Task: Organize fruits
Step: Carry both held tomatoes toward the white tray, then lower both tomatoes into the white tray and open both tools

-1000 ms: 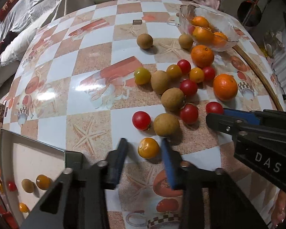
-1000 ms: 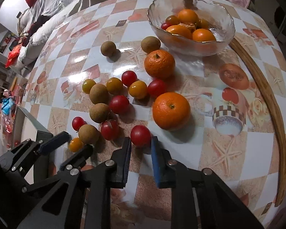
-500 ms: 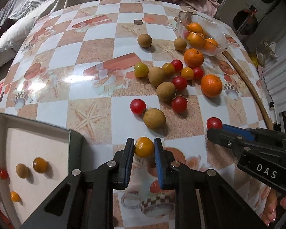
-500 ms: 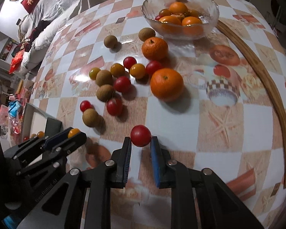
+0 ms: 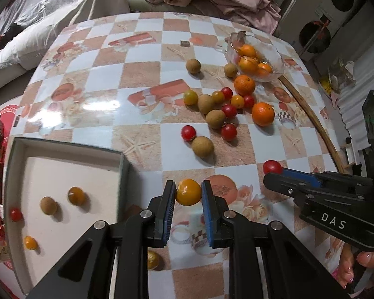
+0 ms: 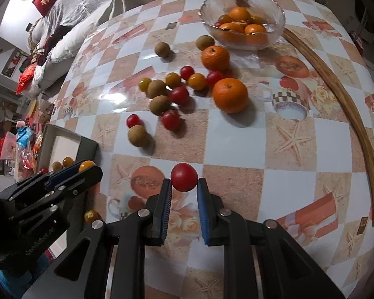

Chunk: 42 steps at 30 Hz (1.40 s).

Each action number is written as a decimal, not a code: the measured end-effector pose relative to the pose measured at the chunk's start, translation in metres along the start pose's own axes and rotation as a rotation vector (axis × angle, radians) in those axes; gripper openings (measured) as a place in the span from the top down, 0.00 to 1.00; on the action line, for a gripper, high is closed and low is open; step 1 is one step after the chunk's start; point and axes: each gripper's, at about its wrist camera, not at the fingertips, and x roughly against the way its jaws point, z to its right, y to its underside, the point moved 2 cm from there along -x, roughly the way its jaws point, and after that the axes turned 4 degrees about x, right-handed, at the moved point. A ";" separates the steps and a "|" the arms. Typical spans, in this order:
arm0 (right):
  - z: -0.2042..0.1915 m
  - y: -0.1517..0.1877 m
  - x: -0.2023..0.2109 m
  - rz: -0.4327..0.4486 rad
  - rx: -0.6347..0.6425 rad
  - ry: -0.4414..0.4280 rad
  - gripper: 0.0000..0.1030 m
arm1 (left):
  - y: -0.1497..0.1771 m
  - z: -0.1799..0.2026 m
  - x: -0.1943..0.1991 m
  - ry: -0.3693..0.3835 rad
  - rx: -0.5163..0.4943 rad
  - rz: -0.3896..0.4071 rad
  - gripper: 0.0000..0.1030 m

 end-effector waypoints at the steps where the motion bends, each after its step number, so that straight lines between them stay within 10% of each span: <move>1: -0.003 0.000 0.001 0.001 0.004 -0.001 0.78 | 0.001 -0.003 0.003 -0.003 0.002 0.003 0.78; 42: -0.239 0.018 -0.079 -0.150 0.401 -0.085 0.78 | 0.122 -0.226 0.043 -0.224 0.348 -0.025 0.78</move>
